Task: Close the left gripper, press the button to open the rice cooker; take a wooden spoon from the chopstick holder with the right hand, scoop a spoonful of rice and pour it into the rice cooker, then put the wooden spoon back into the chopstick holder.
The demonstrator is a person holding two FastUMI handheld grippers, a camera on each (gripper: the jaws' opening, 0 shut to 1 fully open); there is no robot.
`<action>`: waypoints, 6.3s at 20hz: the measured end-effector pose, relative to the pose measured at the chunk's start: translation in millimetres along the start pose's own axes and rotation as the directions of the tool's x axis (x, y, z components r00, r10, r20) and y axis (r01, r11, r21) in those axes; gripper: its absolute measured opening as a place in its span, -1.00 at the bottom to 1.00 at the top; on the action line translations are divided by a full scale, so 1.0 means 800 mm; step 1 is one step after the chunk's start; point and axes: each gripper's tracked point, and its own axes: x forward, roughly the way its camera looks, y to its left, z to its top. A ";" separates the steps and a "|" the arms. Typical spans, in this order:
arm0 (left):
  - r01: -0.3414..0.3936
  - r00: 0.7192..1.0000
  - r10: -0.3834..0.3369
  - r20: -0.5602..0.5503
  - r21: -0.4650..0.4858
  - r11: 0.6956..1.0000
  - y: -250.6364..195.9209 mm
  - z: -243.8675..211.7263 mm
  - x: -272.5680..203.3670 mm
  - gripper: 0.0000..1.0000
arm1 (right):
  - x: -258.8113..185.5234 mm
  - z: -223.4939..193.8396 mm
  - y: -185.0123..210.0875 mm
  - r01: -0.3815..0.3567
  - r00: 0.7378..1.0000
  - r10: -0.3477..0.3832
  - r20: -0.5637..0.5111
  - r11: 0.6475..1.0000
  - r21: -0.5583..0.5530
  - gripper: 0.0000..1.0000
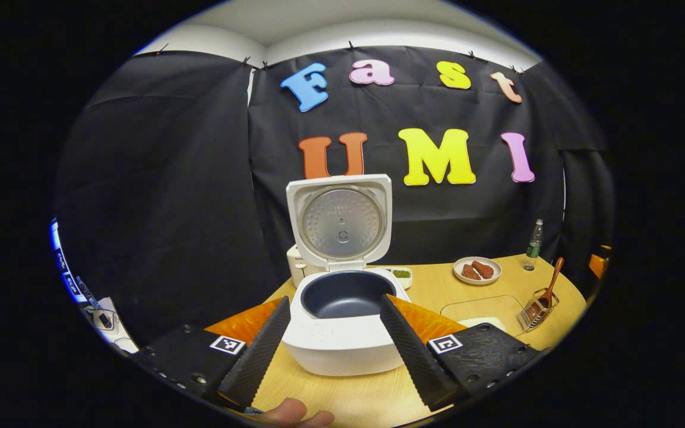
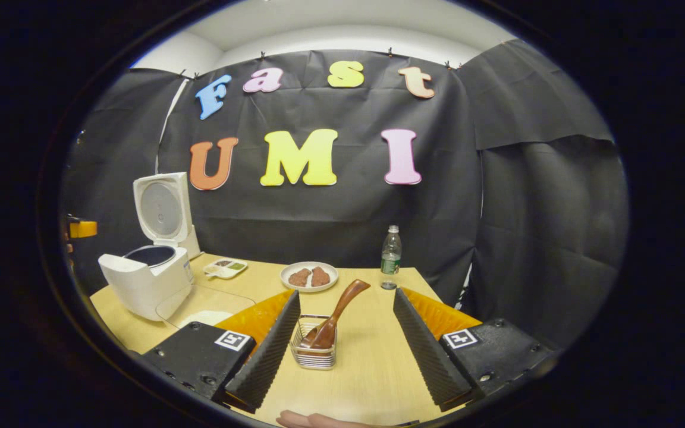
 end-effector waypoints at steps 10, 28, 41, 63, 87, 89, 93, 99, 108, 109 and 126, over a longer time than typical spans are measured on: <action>0.030 0.985 -0.031 0.168 0.009 1.000 -0.026 -0.008 -0.133 0.94 | 0.093 -0.044 0.000 -0.008 0.997 0.014 -0.076 0.997 0.080 0.96; 0.020 0.984 -0.012 0.178 -0.041 0.999 0.007 -0.061 -0.186 0.92 | 0.216 -0.078 0.029 -0.075 0.989 0.109 -0.099 0.950 0.303 -0.63; 0.062 0.986 -0.058 0.159 -0.023 0.998 -0.009 -0.063 -0.194 0.91 | 0.129 0.071 0.107 -0.062 0.986 0.047 0.160 0.994 0.092 -0.75; 0.142 0.969 -0.117 0.218 -0.102 0.985 0.008 -0.045 -0.215 0.89 | 0.159 -0.078 0.296 0.003 1.000 -0.004 0.022 1.000 0.008 -0.76; 0.069 0.992 -0.060 0.112 -0.074 0.995 -0.018 -0.057 -0.130 0.89 | 0.169 -0.104 0.330 -0.187 0.868 0.461 -0.182 0.645 0.741 -0.76; 0.071 0.994 -0.064 0.094 -0.066 0.995 -0.021 -0.054 -0.113 0.89 | 0.171 -0.100 0.317 -0.177 0.865 0.478 -0.152 0.574 0.800 -0.76; 0.054 0.994 -0.050 0.102 -0.031 0.998 -0.021 -0.039 -0.087 0.89 | 0.170 -0.083 0.275 -0.158 0.882 0.462 -0.087 0.466 0.870 -0.77; 0.100 0.991 -0.095 0.089 -0.051 0.994 -0.033 -0.022 -0.050 0.89 | 0.161 -0.017 0.227 -0.182 0.896 0.433 0.097 0.159 0.970 -0.77; 0.090 0.987 -0.082 0.140 -0.050 0.995 -0.005 0.012 -0.034 0.89 | 0.172 0.042 0.295 -0.215 0.820 0.542 0.183 -0.006 0.977 -0.79; 0.084 0.987 -0.076 0.143 -0.052 0.995 0.002 0.013 -0.034 0.89 | 0.173 0.052 0.307 -0.229 0.816 0.548 0.185 0.013 0.973 -0.79; -0.009 0.990 0.019 0.139 -0.072 0.997 0.094 0.002 -0.038 0.89 | 0.284 0.130 0.552 -0.437 0.802 0.597 0.008 0.577 0.690 -0.78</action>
